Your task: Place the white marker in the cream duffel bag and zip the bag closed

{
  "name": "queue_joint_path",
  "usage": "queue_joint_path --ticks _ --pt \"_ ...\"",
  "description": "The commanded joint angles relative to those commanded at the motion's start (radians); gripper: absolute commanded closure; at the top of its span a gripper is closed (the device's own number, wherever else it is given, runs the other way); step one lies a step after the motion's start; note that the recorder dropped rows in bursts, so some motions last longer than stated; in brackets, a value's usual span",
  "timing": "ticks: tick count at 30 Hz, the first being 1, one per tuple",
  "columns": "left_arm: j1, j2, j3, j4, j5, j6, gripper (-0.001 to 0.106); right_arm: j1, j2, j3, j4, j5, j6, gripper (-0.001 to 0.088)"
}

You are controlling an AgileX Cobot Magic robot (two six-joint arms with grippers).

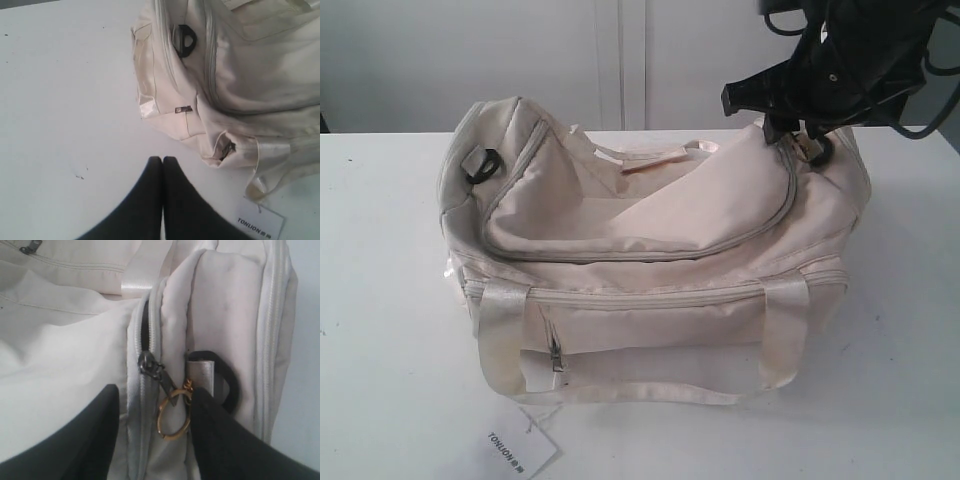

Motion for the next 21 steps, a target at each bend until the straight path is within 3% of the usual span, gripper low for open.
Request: queue_joint_path --ticks 6,9,12,14,21 --pt "0.096 -0.23 0.238 -0.003 -0.017 0.0 0.105 0.0 0.0 0.0 0.0 0.0 0.0 0.0435" --pt "0.104 -0.335 0.33 0.001 -0.032 0.0 0.105 0.0 0.0 0.0 0.0 0.0 0.0 0.0435" --pt "0.104 -0.479 0.464 0.001 -0.155 0.0 0.105 0.0 0.0 0.0 0.0 0.0 0.0 0.0435" --pt "0.104 -0.533 0.52 0.001 -0.157 0.0 0.105 0.0 0.0 0.0 0.0 0.0 0.0 0.0435" --pt "0.104 -0.542 0.617 0.012 -0.232 0.0 0.105 0.0 0.0 0.0 0.0 0.0 0.0 0.0435"
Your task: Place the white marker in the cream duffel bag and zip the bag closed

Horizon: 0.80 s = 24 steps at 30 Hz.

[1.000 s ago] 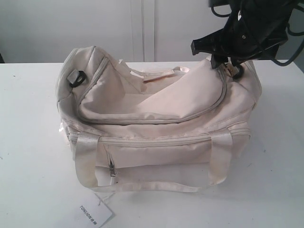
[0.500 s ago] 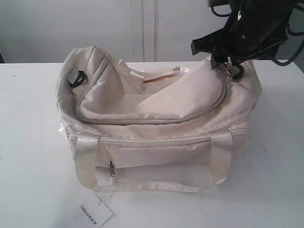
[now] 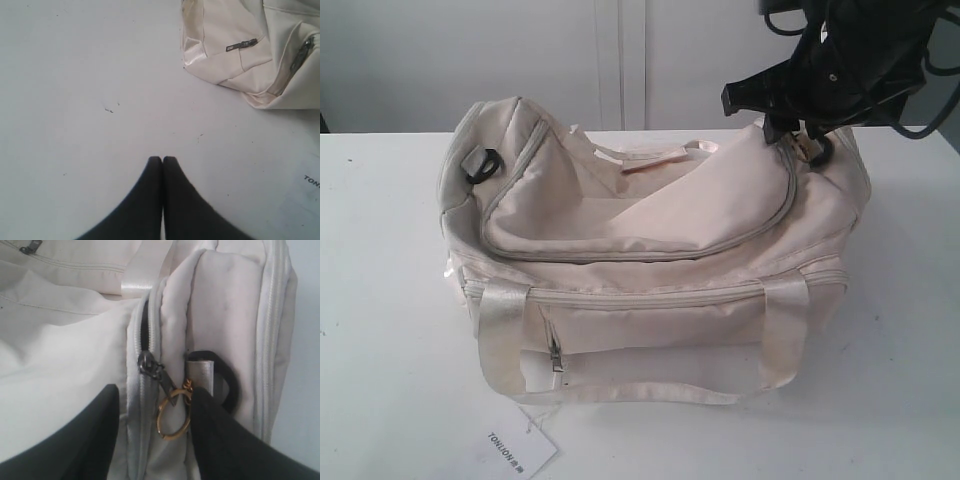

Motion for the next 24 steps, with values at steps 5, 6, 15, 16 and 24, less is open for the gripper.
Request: queue_joint_path --ticks 5,6,15,16,24 --pt "0.0 -0.047 0.087 0.0 -0.082 -0.008 0.105 0.0 0.0 0.0 0.0 0.0 0.0 0.0435" --pt "0.0 -0.047 0.094 0.0 -0.079 -0.008 0.105 0.0 0.0 0.0 0.0 -0.005 0.0 0.0435" --pt "0.0 -0.047 0.098 0.0 -0.074 -0.008 0.105 0.0 0.0 0.0 0.0 -0.008 0.0 0.0435" --pt "0.0 -0.047 0.098 0.0 -0.074 -0.008 0.105 0.0 0.0 0.0 0.0 -0.008 0.0 0.0435" --pt "0.0 -0.047 0.098 0.0 -0.074 -0.006 0.105 0.0 0.0 0.0 0.0 -0.008 0.0 0.0435"
